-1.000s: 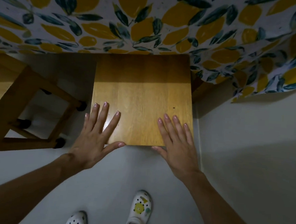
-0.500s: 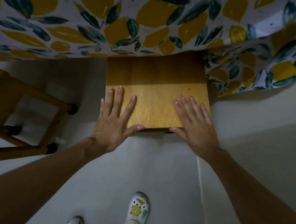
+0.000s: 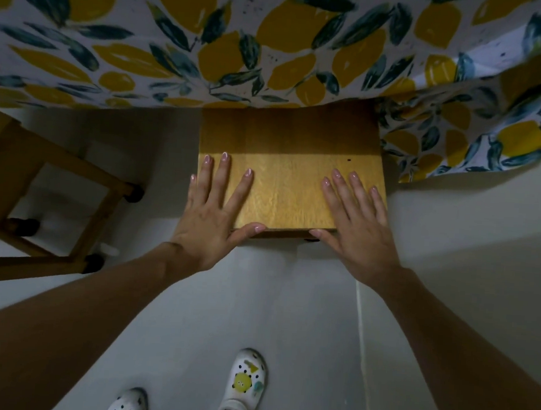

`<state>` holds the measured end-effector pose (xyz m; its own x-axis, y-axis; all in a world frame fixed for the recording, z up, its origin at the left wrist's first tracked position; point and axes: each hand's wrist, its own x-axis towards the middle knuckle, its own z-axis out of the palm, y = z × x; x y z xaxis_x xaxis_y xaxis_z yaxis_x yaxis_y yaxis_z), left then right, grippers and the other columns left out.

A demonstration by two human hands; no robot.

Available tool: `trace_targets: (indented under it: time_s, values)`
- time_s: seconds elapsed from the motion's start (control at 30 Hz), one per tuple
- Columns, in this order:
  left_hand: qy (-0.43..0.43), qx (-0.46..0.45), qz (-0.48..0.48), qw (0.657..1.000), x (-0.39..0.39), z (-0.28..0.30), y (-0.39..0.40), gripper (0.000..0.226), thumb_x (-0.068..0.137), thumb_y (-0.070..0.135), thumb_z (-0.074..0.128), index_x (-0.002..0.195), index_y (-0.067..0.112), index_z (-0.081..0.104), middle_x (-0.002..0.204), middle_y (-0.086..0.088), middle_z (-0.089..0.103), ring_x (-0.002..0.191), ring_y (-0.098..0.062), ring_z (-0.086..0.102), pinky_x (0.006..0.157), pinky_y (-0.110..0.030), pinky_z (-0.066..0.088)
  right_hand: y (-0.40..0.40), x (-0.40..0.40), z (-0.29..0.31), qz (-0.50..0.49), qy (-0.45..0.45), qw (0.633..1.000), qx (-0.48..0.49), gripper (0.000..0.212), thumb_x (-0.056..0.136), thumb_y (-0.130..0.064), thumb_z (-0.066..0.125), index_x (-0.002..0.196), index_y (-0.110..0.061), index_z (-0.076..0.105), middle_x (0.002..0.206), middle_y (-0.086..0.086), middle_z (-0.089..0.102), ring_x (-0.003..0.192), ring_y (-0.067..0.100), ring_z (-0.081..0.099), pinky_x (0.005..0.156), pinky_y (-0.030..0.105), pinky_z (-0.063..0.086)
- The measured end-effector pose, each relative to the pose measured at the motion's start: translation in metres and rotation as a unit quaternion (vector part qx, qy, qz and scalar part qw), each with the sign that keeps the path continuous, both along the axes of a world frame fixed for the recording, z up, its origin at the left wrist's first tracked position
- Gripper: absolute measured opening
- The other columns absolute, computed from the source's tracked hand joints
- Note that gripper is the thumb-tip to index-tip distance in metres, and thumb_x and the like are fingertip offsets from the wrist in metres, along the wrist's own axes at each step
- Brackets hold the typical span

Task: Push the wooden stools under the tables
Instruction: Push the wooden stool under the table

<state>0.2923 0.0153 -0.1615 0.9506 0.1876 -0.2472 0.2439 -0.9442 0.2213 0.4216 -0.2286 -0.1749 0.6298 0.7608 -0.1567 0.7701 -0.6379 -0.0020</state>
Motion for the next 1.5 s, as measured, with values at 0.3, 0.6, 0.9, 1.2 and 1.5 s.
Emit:
trace_targets:
  time_s: [0.3,0.6,0.9,1.2,1.5]
  values:
    - [0.095,-0.069,-0.069,0.991,0.004,0.03,0.02,0.073,0.089,0.063,0.007,0.148,0.027,-0.018,0.153,-0.009,-0.032,0.138,-0.027,-0.033,0.114,-0.05,-0.017,0.023,-0.02,0.03,-0.09,0.102,0.987,-0.086,0.094,0.081,-0.08,-0.002,0.149,-0.02,-0.026,0.156,0.003,-0.033,0.144,0.024,-0.029,0.12,0.049,-0.009]
    - [0.012,-0.052,0.082,0.995,-0.108,0.031,0.11,0.063,0.101,0.045,0.016,0.151,0.014,-0.004,0.158,-0.005,-0.02,0.143,-0.02,-0.025,0.117,-0.045,-0.013,0.149,-0.125,0.061,-0.154,0.141,0.976,-0.054,0.095,0.081,-0.079,0.001,0.15,-0.018,-0.023,0.155,0.012,-0.034,0.142,0.028,-0.032,0.117,0.049,-0.015]
    - [-0.056,-0.033,0.187,0.98,-0.292,0.044,0.317,0.059,0.1,0.039,0.015,0.151,0.011,0.01,0.161,-0.006,-0.003,0.146,-0.022,-0.015,0.117,-0.044,-0.007,0.364,-0.308,0.045,-0.065,0.199,0.976,0.063,0.092,0.083,-0.076,0.003,0.155,-0.019,-0.005,0.161,0.006,-0.022,0.146,0.022,-0.026,0.12,0.048,-0.009]
    - [-0.033,-0.046,0.234,0.97,-0.367,0.025,0.482,0.071,0.093,0.056,0.023,0.151,0.028,-0.006,0.158,-0.006,-0.02,0.143,-0.032,-0.024,0.112,-0.05,-0.011,0.526,-0.401,0.03,0.012,0.119,0.988,0.099,0.093,0.087,-0.072,0.026,0.155,-0.011,0.009,0.163,0.013,-0.006,0.149,0.03,-0.011,0.119,0.055,-0.005]
    - [0.001,0.043,0.15,0.988,-0.359,-0.003,0.503,0.062,0.091,0.062,0.007,0.147,0.042,-0.013,0.158,-0.001,-0.022,0.143,-0.029,-0.025,0.115,-0.05,-0.011,0.548,-0.403,0.009,0.02,0.044,0.998,0.025,0.102,0.084,-0.078,0.03,0.155,-0.009,0.003,0.163,0.014,-0.005,0.149,0.032,-0.009,0.119,0.058,0.004]
